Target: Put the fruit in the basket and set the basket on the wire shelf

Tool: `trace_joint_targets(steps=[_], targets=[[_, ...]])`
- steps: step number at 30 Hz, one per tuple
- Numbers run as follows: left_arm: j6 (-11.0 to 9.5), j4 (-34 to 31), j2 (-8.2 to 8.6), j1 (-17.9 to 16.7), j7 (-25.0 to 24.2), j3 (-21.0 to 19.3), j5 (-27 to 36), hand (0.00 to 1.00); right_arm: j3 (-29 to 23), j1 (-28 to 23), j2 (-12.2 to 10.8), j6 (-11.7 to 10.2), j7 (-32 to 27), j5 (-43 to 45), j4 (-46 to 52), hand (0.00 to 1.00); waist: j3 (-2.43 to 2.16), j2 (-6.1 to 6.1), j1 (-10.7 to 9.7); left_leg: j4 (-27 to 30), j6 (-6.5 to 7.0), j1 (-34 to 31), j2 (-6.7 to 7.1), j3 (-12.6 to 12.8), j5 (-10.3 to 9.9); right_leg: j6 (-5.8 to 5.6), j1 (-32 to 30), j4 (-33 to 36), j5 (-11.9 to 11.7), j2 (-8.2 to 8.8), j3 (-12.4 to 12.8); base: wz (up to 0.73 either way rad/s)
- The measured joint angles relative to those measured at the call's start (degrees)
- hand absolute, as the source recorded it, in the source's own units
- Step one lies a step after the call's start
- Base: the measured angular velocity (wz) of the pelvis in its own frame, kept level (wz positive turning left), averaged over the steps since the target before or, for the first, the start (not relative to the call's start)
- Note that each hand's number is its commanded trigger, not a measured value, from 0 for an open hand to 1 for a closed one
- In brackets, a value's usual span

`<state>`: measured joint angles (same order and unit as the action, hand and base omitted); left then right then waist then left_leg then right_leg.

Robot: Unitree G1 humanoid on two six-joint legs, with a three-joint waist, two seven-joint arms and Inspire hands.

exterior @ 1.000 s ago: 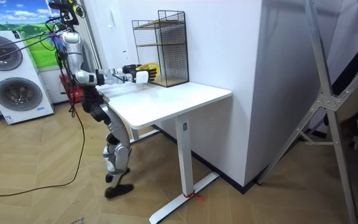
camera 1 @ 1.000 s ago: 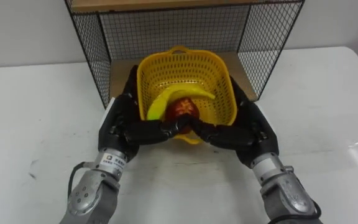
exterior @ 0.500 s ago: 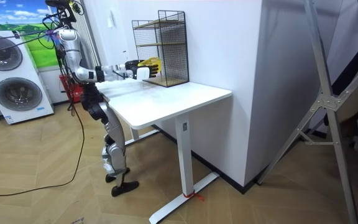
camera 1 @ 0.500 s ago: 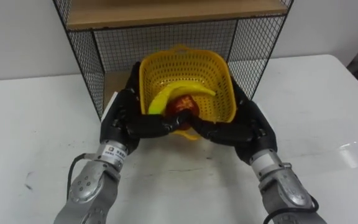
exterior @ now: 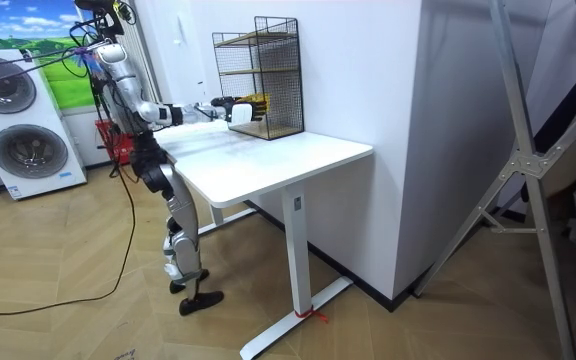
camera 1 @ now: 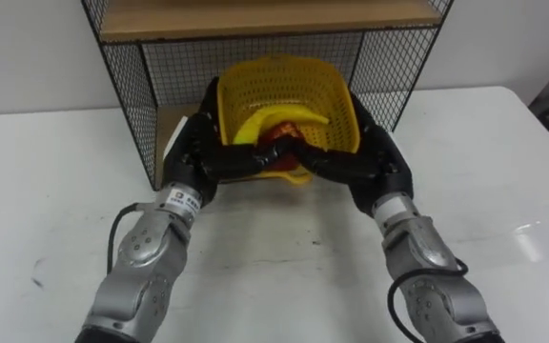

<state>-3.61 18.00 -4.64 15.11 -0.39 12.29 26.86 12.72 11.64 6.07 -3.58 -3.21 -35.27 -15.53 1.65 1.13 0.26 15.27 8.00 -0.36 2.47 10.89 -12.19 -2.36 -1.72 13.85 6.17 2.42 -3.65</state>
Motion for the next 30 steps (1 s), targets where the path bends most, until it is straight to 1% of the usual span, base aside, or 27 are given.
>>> trace_joint_targets(steps=[1, 4, 5, 7, 9, 10, 11, 12, 13, 14, 16, 19, 20, 22, 23, 25, 30], targets=[[0.3, 0.5, 0.00, 0.7, 0.1, -0.2, 0.0, 0.00, 0.0, 0.6, 0.0, 0.0, -0.2, -0.5, -0.6, 0.00, 0.00, 0.00, 0.0, 0.0, 0.00, 0.0, -0.01, -0.1, 0.0, 0.00, 0.2, -0.2, -0.1, -0.01, -0.1, 0.05], [2.3, 4.3, 0.16, 4.4, 1.9, -0.3, 0.6, 0.00, -0.1, 4.5, -1.0, 2.5, -2.8, -3.2, -4.6, 0.00, 0.00, -0.01, -0.2, -0.1, -0.01, 0.5, -0.09, -0.4, 0.1, 0.01, 1.3, -1.3, -0.5, -0.07, -0.6, 0.06], [2.5, 4.7, 0.25, 4.9, 2.2, -0.3, 0.6, 0.00, -0.1, 4.8, -1.2, 2.6, -3.3, -3.4, -4.9, 0.00, 0.00, 0.00, -0.2, -0.1, -0.01, 0.5, -0.09, -0.5, 0.1, 0.02, 1.3, -1.4, -0.6, -0.07, -0.6, 0.06], [3.2, 7.1, 0.64, 6.6, 2.7, -0.4, 2.0, 0.00, -0.1, 6.4, -1.6, 2.9, -4.4, -4.6, -7.2, 0.00, 0.00, -0.02, -0.1, 0.0, -0.01, 0.4, -0.06, -0.7, 0.1, 0.01, 1.5, -1.4, -0.6, 0.02, -1.3, 0.07], [4.2, 10.2, 1.13, 8.5, 3.7, -1.2, 3.0, 0.00, -0.3, 9.7, -1.7, 4.0, -4.9, -4.9, -11.2, 0.00, -0.08, -0.15, -0.1, 0.0, -0.01, 0.0, -0.06, -0.7, 0.1, 0.06, 1.1, -1.4, -0.6, 0.04, -1.4, 0.02], [5.1, 10.9, 1.59, 9.0, 4.3, -1.9, 3.3, 0.00, -0.4, 11.3, -1.9, 4.7, -5.4, -5.0, -12.9, 0.00, -0.09, -0.18, -0.1, 0.0, 0.01, -0.3, -0.06, -0.8, 0.2, 0.06, 0.8, -1.4, -0.6, 0.05, -1.4, 0.00], [5.4, 11.5, 1.87, 9.5, 4.6, -2.1, 3.7, 0.00, -0.4, 12.1, -2.3, 5.0, -5.6, -5.0, -13.8, 0.00, -0.09, -0.20, -0.1, 0.0, 0.01, -0.3, -0.06, -0.9, 0.2, 0.07, 0.8, -1.5, -0.6, 0.04, -1.5, 0.05], [6.0, 13.2, 2.32, 10.9, 5.3, -2.7, 3.9, 0.00, -0.4, 13.7, -2.3, 5.1, -5.9, -4.9, -15.7, 0.00, -0.08, -0.21, 0.0, 0.1, 0.00, -0.5, -0.06, -1.0, 0.3, 0.09, 0.8, -1.8, -0.7, 0.06, -1.6, 0.07], [6.3, 14.9, 2.71, 12.4, 5.7, -3.5, 3.9, 0.00, -0.5, 15.1, -2.2, 5.7, -6.2, -4.9, -16.5, 0.00, -0.07, -0.23, 0.1, 0.1, -0.01, -0.7, -0.01, -1.0, 0.7, 0.12, 0.7, -2.3, -1.0, 0.11, -1.7, 0.04], [6.3, 15.8, 2.86, 13.2, 5.9, -4.2, 3.9, 0.00, -0.5, 15.8, -2.2, 5.8, -6.2, -4.9, -16.9, 0.00, -0.07, -0.23, 0.1, 0.1, -0.01, -0.8, -0.01, -0.9, 0.7, 0.14, 0.6, -2.3, -1.1, 0.21, -1.7, 0.00], [6.8, 18.6, 3.35, 16.1, 6.5, -6.5, 4.0, 0.00, -0.6, 19.0, -2.2, 7.1, -6.2, -4.9, -18.3, 0.00, -0.16, -0.37, 0.2, 0.1, -0.07, -0.8, -0.02, -0.9, 0.7, 0.15, 0.5, -2.2, -1.1, 0.39, -1.7, 0.00], [7.6, 21.7, 3.11, 18.5, 6.5, -7.1, 4.9, 0.00, -0.6, 23.0, -2.2, 7.7, -6.7, -5.3, -21.9, 0.00, -0.15, -0.46, 0.2, -0.1, -0.08, -0.3, -0.02, -0.8, 0.8, 0.15, 1.0, -2.3, -1.1, 0.40, -1.7, 0.00], [7.9, 22.4, 3.12, 18.7, 6.5, -7.1, 5.1, 0.00, -0.8, 23.6, -2.0, 7.8, -6.7, -5.5, -22.6, 0.00, -0.15, -0.48, 0.2, -0.2, -0.09, -0.1, -0.01, -0.8, 0.8, 0.15, 1.1, -2.3, -1.1, 0.39, -1.7, 0.00], [10.0, 24.8, 3.30, 18.9, 6.9, -7.7, 5.2, 0.00, -2.0, 25.7, -2.3, 8.7, -6.7, -8.5, -25.3, 0.00, -0.20, -0.54, 0.2, -0.7, -0.12, 0.1, 0.03, -0.8, 0.9, 0.20, 1.1, -2.3, -1.1, 0.38, -1.7, 0.00], [10.0, 25.1, 3.33, 18.9, 7.0, -7.7, 5.1, 0.00, -2.4, 25.9, -2.3, 8.7, -6.7, -9.4, -25.6, 0.00, -0.20, -0.54, 0.2, -0.7, -0.13, 0.1, 0.03, -0.8, 0.9, 0.22, 1.1, -2.3, -1.1, 0.38, -1.7, 0.00], [10.8, 25.6, 3.34, 19.7, 7.3, -8.5, 5.1, 0.00, -3.4, 26.5, -2.5, 8.8, -6.7, -11.1, -26.5, 0.00, -0.34, -0.78, 0.4, -0.8, -0.19, 0.1, 0.04, -0.9, 1.0, 0.24, 1.0, -2.3, -1.1, 0.40, -1.8, 0.00], [11.0, 27.3, 3.26, 20.0, 7.5, -10.2, 5.1, 0.00, -3.4, 26.7, -3.4, 9.6, -6.7, -11.9, -27.5, 0.00, -0.50, -1.01, 0.5, -0.9, -0.24, 0.1, 0.06, -1.2, 1.2, 0.29, 1.1, -2.4, -1.2, 0.40, -2.1, 0.02]])
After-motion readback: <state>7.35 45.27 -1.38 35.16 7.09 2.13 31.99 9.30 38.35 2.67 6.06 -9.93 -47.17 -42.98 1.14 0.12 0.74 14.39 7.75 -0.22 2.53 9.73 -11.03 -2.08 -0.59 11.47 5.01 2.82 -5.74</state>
